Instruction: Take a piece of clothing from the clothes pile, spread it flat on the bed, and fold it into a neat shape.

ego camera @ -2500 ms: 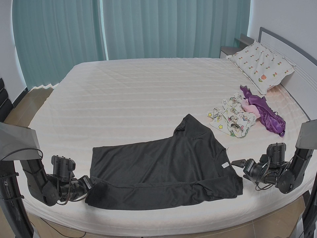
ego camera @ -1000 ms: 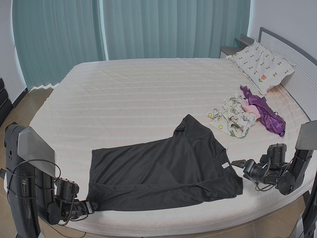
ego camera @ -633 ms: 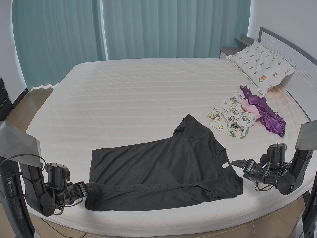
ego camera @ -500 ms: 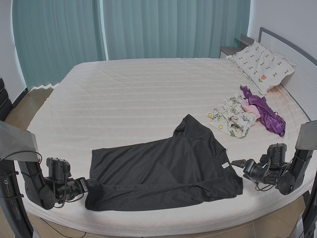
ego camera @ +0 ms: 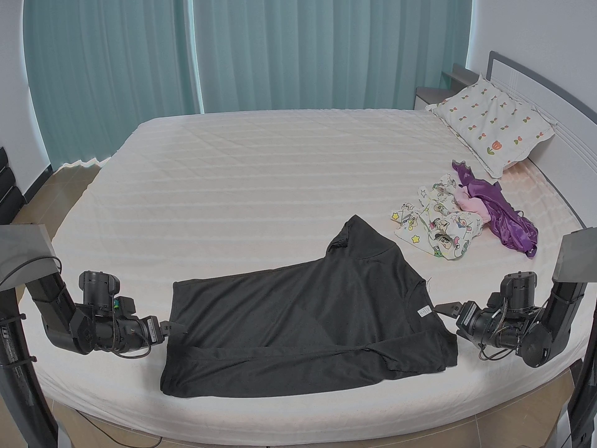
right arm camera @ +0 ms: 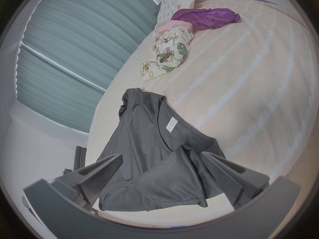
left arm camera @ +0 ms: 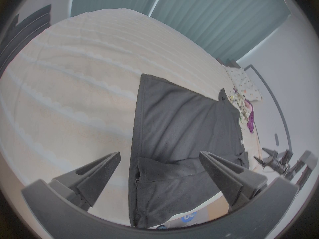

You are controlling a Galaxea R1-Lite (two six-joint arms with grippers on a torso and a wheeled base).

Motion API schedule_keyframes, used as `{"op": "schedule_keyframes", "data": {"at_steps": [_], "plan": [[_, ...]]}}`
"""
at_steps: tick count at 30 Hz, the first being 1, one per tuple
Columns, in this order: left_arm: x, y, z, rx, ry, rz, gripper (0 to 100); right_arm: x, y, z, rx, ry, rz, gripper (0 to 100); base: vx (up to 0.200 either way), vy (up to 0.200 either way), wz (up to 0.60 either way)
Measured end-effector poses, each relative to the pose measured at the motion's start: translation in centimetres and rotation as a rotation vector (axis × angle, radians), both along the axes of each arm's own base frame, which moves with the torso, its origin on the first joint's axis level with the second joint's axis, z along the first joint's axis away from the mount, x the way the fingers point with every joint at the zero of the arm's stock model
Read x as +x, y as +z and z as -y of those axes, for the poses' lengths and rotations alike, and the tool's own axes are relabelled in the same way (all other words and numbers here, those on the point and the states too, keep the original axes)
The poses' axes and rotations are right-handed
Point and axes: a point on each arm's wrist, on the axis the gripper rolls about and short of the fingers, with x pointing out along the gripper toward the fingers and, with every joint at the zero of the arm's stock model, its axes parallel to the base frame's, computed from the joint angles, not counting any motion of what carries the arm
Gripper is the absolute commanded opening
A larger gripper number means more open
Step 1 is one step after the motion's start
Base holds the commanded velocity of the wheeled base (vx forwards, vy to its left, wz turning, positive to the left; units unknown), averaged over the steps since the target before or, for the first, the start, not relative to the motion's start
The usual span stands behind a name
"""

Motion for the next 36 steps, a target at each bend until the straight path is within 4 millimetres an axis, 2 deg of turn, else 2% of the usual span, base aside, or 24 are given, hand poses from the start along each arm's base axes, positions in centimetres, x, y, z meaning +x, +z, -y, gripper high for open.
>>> {"op": "schedule_keyframes", "data": {"at_steps": [6, 15, 34, 35, 36], "plan": [[-0.7, -1.2, -0.3, -0.019, -0.075, 0.003, 100, 0.3, -0.6, -0.4, 0.0, 0.013, 0.004, 100, 0.0, 0.0, 0.0], [-1.9, -2.2, 0.7, -0.004, -0.156, 0.023, 100, 0.3, -1.3, -0.6, -0.001, 0.019, 0.001, 100, 0.0, 0.0, 0.0], [-2.6, -3.4, 2.1, 0.013, -0.221, 0.073, 100, 0.4, -1.3, -0.6, -0.002, 0.02, 0.002, 100, 0.0, 0.0, 0.0], [-2.6, -3.5, 2.1, 0.015, -0.221, 0.079, 0, 0.4, -1.3, -0.6, -0.002, 0.019, 0.002, 100, 0.0, 0.0, 0.0], [-2.6, -3.5, 2.2, 0.019, -0.218, 0.081, 0, 0.4, -1.3, -0.6, -0.002, 0.019, 0.002, 100, 0.0, 0.0, 0.0]]}}
